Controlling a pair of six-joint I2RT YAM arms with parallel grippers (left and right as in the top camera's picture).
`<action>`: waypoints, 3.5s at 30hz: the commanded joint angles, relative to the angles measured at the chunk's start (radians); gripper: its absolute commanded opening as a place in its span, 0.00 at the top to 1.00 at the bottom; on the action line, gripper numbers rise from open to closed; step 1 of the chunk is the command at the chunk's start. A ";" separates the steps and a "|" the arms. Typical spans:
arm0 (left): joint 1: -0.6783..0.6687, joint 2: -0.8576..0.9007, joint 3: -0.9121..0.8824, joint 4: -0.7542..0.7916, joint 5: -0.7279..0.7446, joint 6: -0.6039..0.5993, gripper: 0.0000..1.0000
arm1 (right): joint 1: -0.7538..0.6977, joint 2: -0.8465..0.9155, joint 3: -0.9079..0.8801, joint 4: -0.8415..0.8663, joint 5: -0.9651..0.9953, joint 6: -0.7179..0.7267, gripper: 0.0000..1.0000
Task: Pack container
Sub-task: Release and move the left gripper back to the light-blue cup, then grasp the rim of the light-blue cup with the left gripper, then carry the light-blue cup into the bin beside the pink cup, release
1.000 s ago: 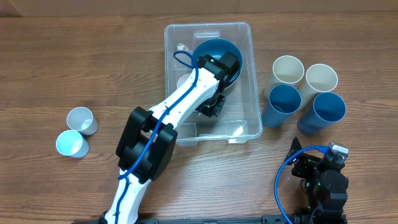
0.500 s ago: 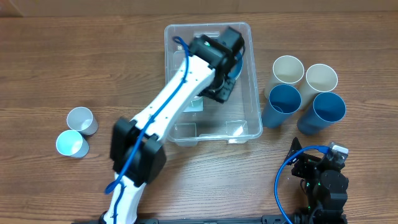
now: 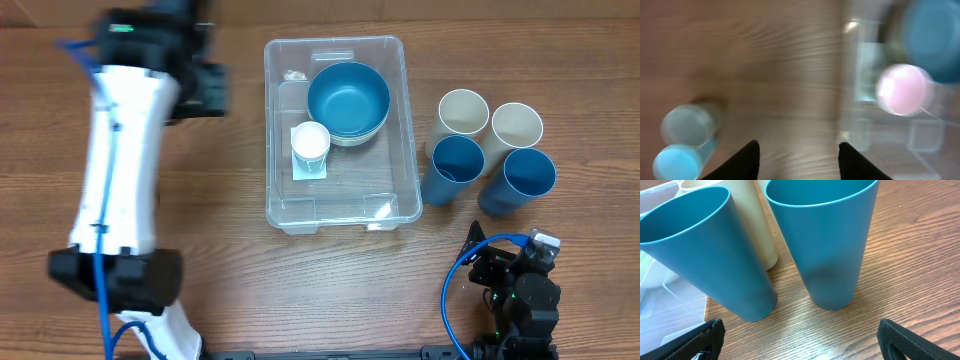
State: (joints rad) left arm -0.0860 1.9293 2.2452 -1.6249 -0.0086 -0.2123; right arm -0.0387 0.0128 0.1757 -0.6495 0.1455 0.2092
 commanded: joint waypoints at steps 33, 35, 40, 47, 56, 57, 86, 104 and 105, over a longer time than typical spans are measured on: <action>0.887 -0.372 -1.042 0.397 0.280 0.033 0.50 | -0.003 -0.010 -0.016 -0.005 0.006 0.006 0.00; 0.905 -0.372 -1.107 0.454 0.285 0.032 0.49 | -0.003 -0.010 -0.016 -0.005 0.006 0.006 0.00; 0.917 -0.372 -1.179 0.544 0.273 0.031 0.46 | -0.003 -0.010 -0.016 -0.005 0.006 0.006 0.00; 0.917 -0.372 -1.227 0.649 0.234 0.005 0.46 | -0.003 -0.010 -0.016 -0.005 0.006 0.006 0.00; 0.917 -0.372 -1.240 0.652 0.153 -0.042 0.95 | -0.003 -0.010 -0.016 -0.005 0.006 0.006 0.00; 0.917 -0.372 -1.240 0.643 0.134 -0.056 0.96 | -0.003 -0.010 -0.016 -0.005 0.006 0.006 0.00; 0.197 -0.639 -0.719 0.479 0.365 0.059 0.96 | -0.003 -0.010 -0.016 -0.005 0.006 0.006 0.00; -0.364 0.047 -0.211 0.499 0.263 0.305 0.96 | -0.003 -0.010 -0.016 -0.005 0.006 0.006 0.00; -0.378 0.067 -0.211 0.497 0.260 0.305 0.96 | -0.003 -0.010 -0.016 -0.005 0.006 0.006 0.00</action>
State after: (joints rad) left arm -0.4095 1.9354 1.9911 -1.1286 0.2951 0.0593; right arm -0.0387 0.0128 0.1757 -0.6495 0.1459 0.2092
